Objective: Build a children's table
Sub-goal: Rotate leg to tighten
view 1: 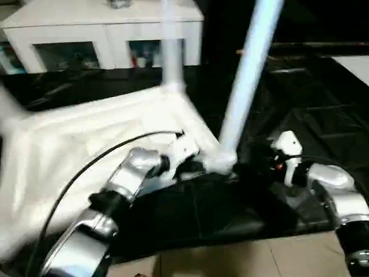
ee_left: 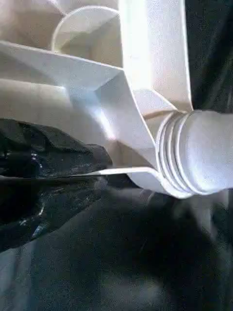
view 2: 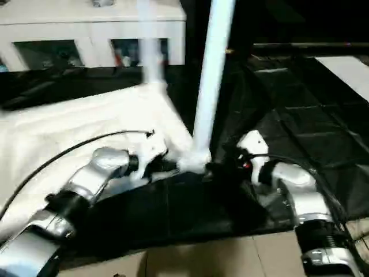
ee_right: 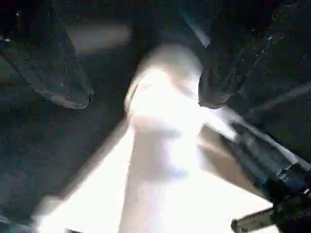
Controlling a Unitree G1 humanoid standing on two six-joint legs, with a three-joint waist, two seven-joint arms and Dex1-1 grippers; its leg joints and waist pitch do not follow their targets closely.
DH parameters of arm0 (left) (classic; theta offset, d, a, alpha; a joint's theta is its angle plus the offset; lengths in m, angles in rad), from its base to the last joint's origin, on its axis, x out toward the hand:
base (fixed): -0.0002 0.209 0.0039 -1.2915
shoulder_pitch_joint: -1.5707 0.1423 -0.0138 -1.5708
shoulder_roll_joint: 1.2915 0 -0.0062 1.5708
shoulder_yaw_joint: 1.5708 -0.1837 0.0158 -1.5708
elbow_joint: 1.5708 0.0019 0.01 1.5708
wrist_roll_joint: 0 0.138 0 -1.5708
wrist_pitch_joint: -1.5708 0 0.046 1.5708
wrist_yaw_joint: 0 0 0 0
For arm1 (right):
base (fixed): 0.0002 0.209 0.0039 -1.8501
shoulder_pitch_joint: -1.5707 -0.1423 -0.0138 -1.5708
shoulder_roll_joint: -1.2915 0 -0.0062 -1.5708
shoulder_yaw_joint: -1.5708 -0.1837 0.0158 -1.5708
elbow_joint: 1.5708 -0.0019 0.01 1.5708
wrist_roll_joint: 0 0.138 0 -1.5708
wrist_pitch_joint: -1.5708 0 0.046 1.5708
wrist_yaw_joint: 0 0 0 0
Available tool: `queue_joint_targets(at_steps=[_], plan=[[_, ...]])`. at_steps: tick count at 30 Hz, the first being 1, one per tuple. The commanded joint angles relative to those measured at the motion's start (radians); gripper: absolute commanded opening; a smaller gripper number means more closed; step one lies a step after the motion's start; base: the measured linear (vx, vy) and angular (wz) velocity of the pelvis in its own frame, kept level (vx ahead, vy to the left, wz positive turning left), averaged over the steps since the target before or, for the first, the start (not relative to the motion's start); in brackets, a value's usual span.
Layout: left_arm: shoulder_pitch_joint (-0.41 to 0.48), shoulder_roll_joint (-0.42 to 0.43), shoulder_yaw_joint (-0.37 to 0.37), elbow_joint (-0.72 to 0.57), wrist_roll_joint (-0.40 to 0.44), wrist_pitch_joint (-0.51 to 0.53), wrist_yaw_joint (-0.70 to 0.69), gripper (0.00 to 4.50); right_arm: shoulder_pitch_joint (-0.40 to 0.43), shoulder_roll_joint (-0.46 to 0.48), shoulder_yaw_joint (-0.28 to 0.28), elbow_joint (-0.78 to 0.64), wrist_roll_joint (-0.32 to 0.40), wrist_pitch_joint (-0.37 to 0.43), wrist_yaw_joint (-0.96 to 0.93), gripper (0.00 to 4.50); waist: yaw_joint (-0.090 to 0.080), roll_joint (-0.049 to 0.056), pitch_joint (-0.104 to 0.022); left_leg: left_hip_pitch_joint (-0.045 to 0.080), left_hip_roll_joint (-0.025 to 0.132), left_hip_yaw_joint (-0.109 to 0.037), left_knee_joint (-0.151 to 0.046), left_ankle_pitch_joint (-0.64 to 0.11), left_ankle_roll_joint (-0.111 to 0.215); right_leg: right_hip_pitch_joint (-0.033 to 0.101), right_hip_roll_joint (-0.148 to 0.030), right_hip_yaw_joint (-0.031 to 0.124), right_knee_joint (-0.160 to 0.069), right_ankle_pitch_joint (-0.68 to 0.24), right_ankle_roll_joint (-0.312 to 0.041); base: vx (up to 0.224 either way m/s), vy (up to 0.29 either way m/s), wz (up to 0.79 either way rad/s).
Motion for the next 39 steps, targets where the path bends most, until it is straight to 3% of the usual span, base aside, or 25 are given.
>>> queue_joint_targets(at_steps=[1,5,11,16,23,31,39], plan=[[0.019,-0.002,-0.048,-0.021,-0.004,-0.005,-0.054,0.0,0.0,0.001,0.018,-0.048,0.007,0.017,0.02,3.84,-0.002,-0.015,-0.054,0.021,0.04,-0.013,-0.074,-0.254,0.091,0.04,-0.037,0.022,-0.072,-0.245,-0.25,0.0,0.0,0.0],[0.02,0.01,-0.041,-0.021,0.005,-0.014,-0.045,0.0,0.016,-0.001,0.047,-0.076,0.008,0.031,0.064,3.84,-0.003,-0.014,-0.056,0.022,0.039,-0.015,-0.077,-0.263,0.074,0.043,-0.038,0.021,-0.069,-0.218,-0.247,0.0,0.0,0.0],[0.041,0.034,-0.037,-0.06,0.007,0.0,-0.067,0.0,0.03,0.004,0.089,-0.081,-0.03,0.019,0.078,3.84,-0.002,-0.017,-0.057,0.019,0.036,-0.013,-0.072,-0.226,0.086,0.048,-0.043,0.021,-0.067,-0.18,-0.255,0.0,0.0,0.0],[0.043,0.037,-0.04,-0.065,0.007,0.005,-0.066,0.0,0.015,0.023,0.076,-0.062,-0.028,0.034,0.05,3.84,-0.003,-0.016,-0.058,0.021,0.036,-0.014,-0.073,-0.229,0.075,0.048,-0.04,0.02,-0.067,-0.194,-0.249,0.0,0.0,0.0],[0.046,0.04,-0.04,-0.075,0.009,0.012,-0.063,0.0,0.011,0.022,0.085,-0.055,-0.028,0.041,0.062,3.24,-0.003,-0.014,-0.06,0.02,0.037,-0.013,-0.071,-0.209,0.083,0.05,-0.04,0.02,-0.062,-0.152,-0.263,0.0,0.0,0.0],[0.053,0.042,-0.047,-0.09,0.01,0.024,-0.07,0.0,0.021,0.032,0.087,-0.063,-0.024,0.047,0.055,2.56,-0.003,-0.014,-0.059,0.021,0.036,-0.013,-0.07,-0.213,0.081,0.051,-0.04,0.02,-0.064,-0.165,-0.26,0.0,0.0,0.0],[0.058,0.046,-0.052,-0.101,0.015,0.031,-0.074,0.0,0.031,0.041,0.09,-0.074,-0.021,0.053,0.049,2.27,-0.004,-0.011,-0.06,0.023,0.036,-0.014,-0.071,-0.22,0.077,0.051,-0.039,0.02,-0.062,-0.152,-0.266,0.0,0.0,0.0]])
